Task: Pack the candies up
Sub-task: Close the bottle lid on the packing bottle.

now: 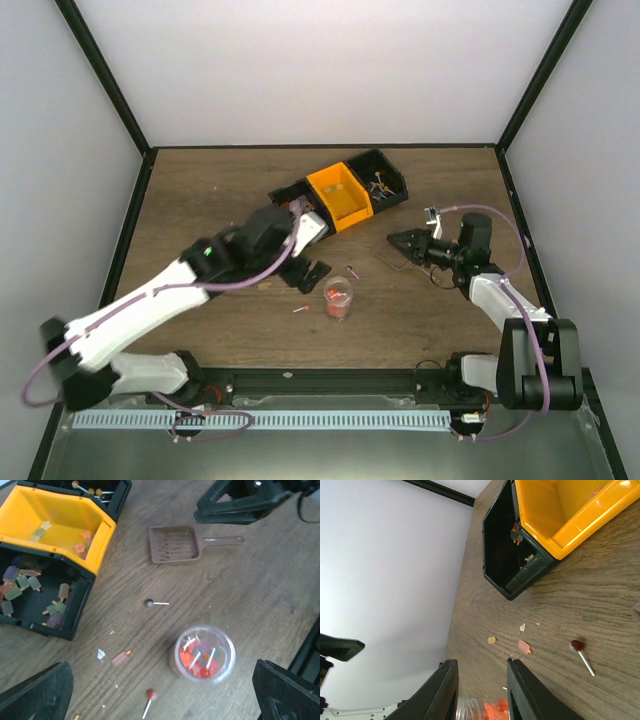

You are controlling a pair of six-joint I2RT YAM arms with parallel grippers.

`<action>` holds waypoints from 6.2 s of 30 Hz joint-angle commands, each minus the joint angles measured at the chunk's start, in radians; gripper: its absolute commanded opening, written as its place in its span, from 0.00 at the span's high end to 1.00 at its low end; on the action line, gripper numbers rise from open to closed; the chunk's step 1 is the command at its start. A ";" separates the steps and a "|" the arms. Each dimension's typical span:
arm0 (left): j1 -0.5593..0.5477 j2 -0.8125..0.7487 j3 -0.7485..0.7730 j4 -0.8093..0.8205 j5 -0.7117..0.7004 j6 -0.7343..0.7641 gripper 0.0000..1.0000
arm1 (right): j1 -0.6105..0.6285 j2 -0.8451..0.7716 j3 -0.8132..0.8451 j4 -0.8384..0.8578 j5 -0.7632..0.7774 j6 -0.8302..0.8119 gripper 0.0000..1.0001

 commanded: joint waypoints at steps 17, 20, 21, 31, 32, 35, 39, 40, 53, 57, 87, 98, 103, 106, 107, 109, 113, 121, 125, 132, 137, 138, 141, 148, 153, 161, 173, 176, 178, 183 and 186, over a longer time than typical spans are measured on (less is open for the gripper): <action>0.015 -0.495 -1.229 1.485 0.148 -0.016 0.00 | 0.192 -0.119 0.078 -0.043 0.226 0.049 0.66; 0.015 -0.364 -1.275 1.649 0.174 -0.038 0.00 | 0.267 -0.101 0.130 -0.083 0.263 0.038 0.68; 0.016 -0.310 -1.283 1.720 0.184 -0.046 0.00 | 0.301 -0.091 0.156 -0.096 0.277 0.031 0.69; 0.020 0.051 -1.256 2.048 0.292 -0.070 0.00 | 0.533 -0.056 0.222 -0.207 0.434 0.001 0.72; 0.020 0.064 -1.251 2.048 0.291 -0.064 0.00 | 0.546 -0.049 0.222 -0.212 0.437 0.000 0.72; 0.022 0.077 -1.249 2.048 0.282 -0.057 0.00 | 0.591 -0.031 0.225 -0.221 0.453 -0.002 0.72; 0.028 0.083 -1.243 2.022 0.284 -0.047 0.00 | 0.636 -0.017 0.217 -0.208 0.473 0.018 0.72; 0.030 0.084 -1.243 2.020 0.284 -0.045 0.00 | 0.645 -0.015 0.213 -0.206 0.477 0.021 0.72; 0.070 0.089 -1.239 1.981 0.290 -0.050 0.00 | 0.674 -0.075 0.095 -0.181 0.484 0.068 0.72; 0.078 0.092 -1.239 1.980 0.295 -0.053 0.00 | 0.674 -0.094 0.084 -0.191 0.492 0.067 0.72; 0.094 0.130 -1.239 1.988 0.302 -0.065 0.00 | 0.697 0.003 0.106 -0.147 0.502 0.074 0.72; 0.093 0.161 -1.239 2.009 0.301 -0.066 0.00 | 0.700 -0.052 0.128 -0.099 0.424 0.089 0.72; 0.093 0.257 -1.239 2.128 0.350 -0.084 0.00 | 0.701 -0.062 -0.018 0.037 0.384 0.157 0.72; 0.094 0.304 -1.239 2.184 0.360 -0.099 0.00 | 0.702 -0.062 -0.073 0.094 0.382 0.187 0.73; 0.094 0.312 -1.240 2.201 0.359 -0.095 0.00 | 0.702 -0.062 -0.077 0.093 0.386 0.188 0.73; 0.094 0.317 -1.250 2.239 0.341 -0.093 0.00 | 0.702 -0.067 -0.075 0.085 0.391 0.185 0.73; 0.093 0.305 -1.246 2.218 0.334 -0.083 0.00 | 0.702 -0.073 -0.037 0.058 0.392 0.168 0.72; 0.089 0.381 -1.240 2.283 0.339 -0.079 0.00 | 0.701 -0.077 0.095 -0.042 0.414 0.100 0.72; 0.082 0.490 -1.239 2.421 0.318 -0.105 0.00 | 0.696 -0.032 0.085 -0.032 0.405 0.108 0.72; 0.072 0.619 -1.252 2.615 0.246 -0.094 0.00 | 0.681 0.021 0.048 -0.006 0.403 0.119 0.72; 0.065 0.591 -1.252 2.585 0.243 -0.079 0.00 | 0.670 0.069 0.036 0.012 0.398 0.122 0.72; 0.062 0.585 -1.251 2.577 0.239 -0.078 0.00 | 0.671 0.069 0.034 0.022 0.392 0.125 0.72; 0.057 0.577 -1.247 2.565 0.214 -0.079 0.00 | 0.669 0.056 0.047 0.015 0.387 0.126 0.72; 0.033 0.593 -1.240 2.573 0.193 -0.066 0.00 | 0.671 -0.006 0.094 -0.031 0.379 0.113 0.71; 0.005 0.606 -1.193 2.546 0.179 -0.018 0.00 | 0.671 0.020 0.050 -0.009 0.376 0.121 0.71; 0.001 0.609 -1.161 2.507 0.184 -0.009 0.00 | 0.670 0.027 0.011 0.038 0.374 0.146 0.71; 0.001 0.655 -1.095 2.501 0.224 -0.010 0.00 | 0.670 0.007 0.043 -0.007 0.394 0.120 0.71; 0.002 0.660 -1.069 2.477 0.215 -0.010 0.01 | 0.670 0.004 0.044 -0.006 0.399 0.122 0.71; 0.001 0.661 -1.055 2.462 0.217 -0.004 0.03 | 0.668 0.003 0.047 -0.007 0.399 0.121 0.71; 0.004 0.676 -1.045 2.479 0.215 -0.010 0.07 | 0.667 -0.004 0.049 -0.016 0.405 0.120 0.71; 0.003 0.693 -1.040 2.487 0.221 -0.013 0.16 | 0.663 -0.014 0.047 -0.023 0.408 0.122 0.71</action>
